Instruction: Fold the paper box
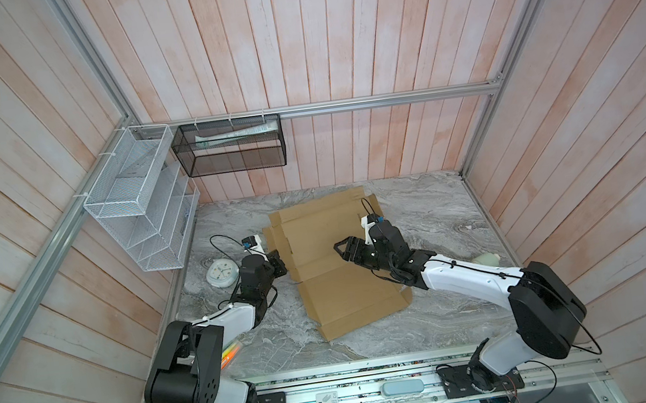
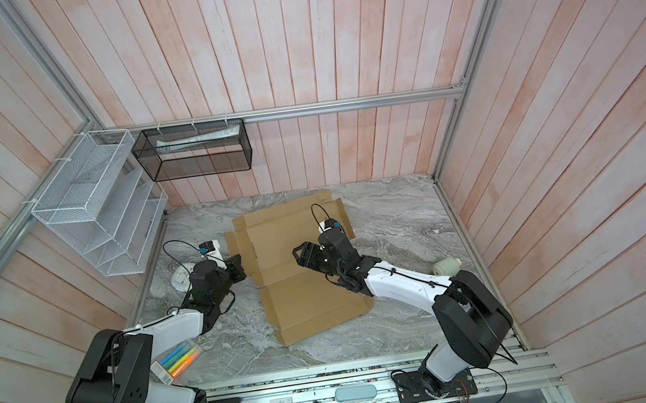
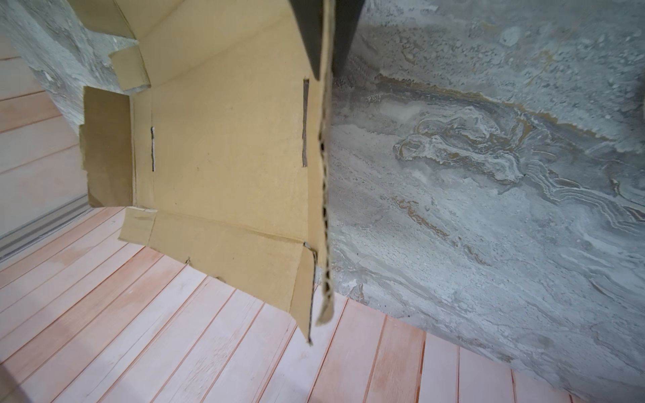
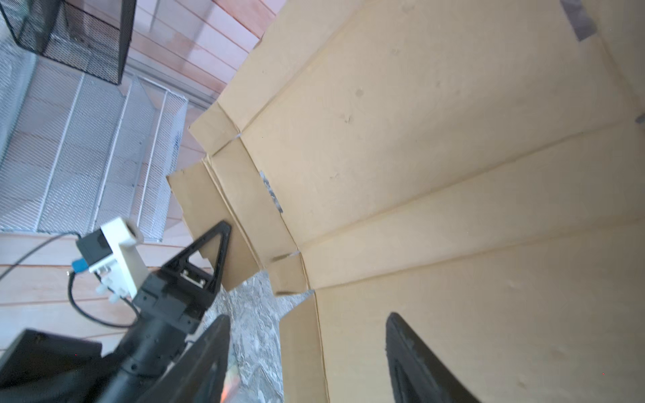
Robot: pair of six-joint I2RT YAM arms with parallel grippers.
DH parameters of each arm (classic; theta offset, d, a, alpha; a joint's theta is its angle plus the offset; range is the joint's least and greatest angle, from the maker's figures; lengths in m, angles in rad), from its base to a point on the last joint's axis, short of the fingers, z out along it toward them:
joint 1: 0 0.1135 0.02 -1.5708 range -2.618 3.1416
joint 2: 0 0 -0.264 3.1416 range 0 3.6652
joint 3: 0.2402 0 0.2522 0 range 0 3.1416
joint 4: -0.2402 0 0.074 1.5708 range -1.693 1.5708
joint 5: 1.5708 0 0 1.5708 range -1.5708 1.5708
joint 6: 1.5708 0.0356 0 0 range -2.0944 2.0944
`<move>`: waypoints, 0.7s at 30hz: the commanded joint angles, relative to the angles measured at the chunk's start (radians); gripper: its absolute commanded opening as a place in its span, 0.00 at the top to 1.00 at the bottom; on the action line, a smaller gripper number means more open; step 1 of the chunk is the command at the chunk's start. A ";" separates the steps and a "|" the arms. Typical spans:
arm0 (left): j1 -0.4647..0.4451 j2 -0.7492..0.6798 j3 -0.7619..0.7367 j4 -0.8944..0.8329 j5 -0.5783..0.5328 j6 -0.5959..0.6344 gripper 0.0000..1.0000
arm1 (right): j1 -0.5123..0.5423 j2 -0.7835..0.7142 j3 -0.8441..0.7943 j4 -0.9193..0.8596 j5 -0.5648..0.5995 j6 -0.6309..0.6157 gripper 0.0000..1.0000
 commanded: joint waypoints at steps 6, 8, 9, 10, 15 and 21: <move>-0.002 -0.096 -0.125 0.269 0.002 0.085 1.00 | -0.061 0.092 0.132 0.079 -0.054 0.192 0.26; -0.004 -0.108 -0.159 0.323 0.006 0.099 1.00 | -0.074 0.104 0.160 0.080 -0.041 0.229 0.25; -0.005 -0.112 -0.172 0.343 0.008 0.104 1.00 | -0.081 0.108 0.171 0.080 -0.035 0.245 0.25; -0.007 -0.116 -0.185 0.363 0.011 0.109 1.00 | -0.086 0.111 0.183 0.083 -0.030 0.264 0.25; -0.015 -0.129 -0.230 0.436 0.029 0.151 1.00 | -0.115 0.134 0.227 0.100 -0.022 0.337 0.24; -0.026 -0.149 -0.266 0.491 0.044 0.201 1.00 | -0.137 0.171 0.283 0.089 -0.011 0.424 0.23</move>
